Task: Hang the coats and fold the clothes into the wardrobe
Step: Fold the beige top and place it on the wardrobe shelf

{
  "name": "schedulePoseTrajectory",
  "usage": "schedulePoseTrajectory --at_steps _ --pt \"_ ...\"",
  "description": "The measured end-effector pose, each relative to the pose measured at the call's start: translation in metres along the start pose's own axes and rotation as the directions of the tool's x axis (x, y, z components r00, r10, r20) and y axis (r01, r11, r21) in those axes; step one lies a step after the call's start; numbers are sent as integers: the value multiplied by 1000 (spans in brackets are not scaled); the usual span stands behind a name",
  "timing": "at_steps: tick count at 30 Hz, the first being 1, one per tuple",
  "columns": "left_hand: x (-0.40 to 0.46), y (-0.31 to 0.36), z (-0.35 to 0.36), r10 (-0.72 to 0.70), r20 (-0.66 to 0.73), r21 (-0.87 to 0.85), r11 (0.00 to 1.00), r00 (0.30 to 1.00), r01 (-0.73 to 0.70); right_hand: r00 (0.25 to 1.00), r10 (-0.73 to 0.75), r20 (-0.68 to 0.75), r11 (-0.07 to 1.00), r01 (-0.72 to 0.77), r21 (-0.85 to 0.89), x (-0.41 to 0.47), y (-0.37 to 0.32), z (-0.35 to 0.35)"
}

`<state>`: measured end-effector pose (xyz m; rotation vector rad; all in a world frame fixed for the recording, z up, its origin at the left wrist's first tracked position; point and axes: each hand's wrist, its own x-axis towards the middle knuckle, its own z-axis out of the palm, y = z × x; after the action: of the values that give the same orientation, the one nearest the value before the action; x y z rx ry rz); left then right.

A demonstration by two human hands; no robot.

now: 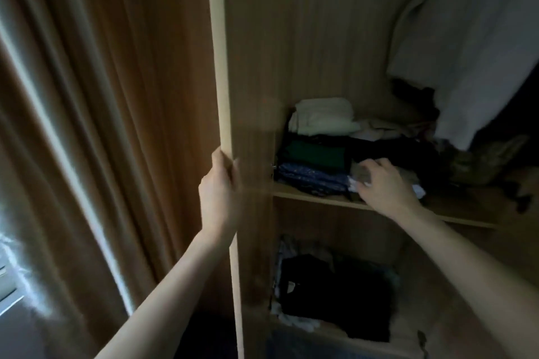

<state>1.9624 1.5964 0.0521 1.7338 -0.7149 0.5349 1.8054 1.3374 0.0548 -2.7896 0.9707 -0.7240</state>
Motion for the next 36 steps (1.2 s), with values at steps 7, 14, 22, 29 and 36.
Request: schedulePoseTrajectory --at_steps 7,14,22,29,36 --pt "-32 38 58 281 228 85 948 932 -306 985 164 -53 975 -170 -143 -19 77 -52" --pt "-38 104 160 249 353 271 896 902 -353 945 272 -182 928 -307 -210 -63 152 -110" --pt "-16 133 257 226 434 339 856 872 -390 819 427 -384 772 -551 -317 -140 265 -187" --pt "2 136 295 238 451 312 861 860 -401 522 597 -609 675 -737 29 -174 331 -226" --pt "29 133 294 174 621 365 799 764 -479 556 697 -453 707 -639 303 -173 316 -216"
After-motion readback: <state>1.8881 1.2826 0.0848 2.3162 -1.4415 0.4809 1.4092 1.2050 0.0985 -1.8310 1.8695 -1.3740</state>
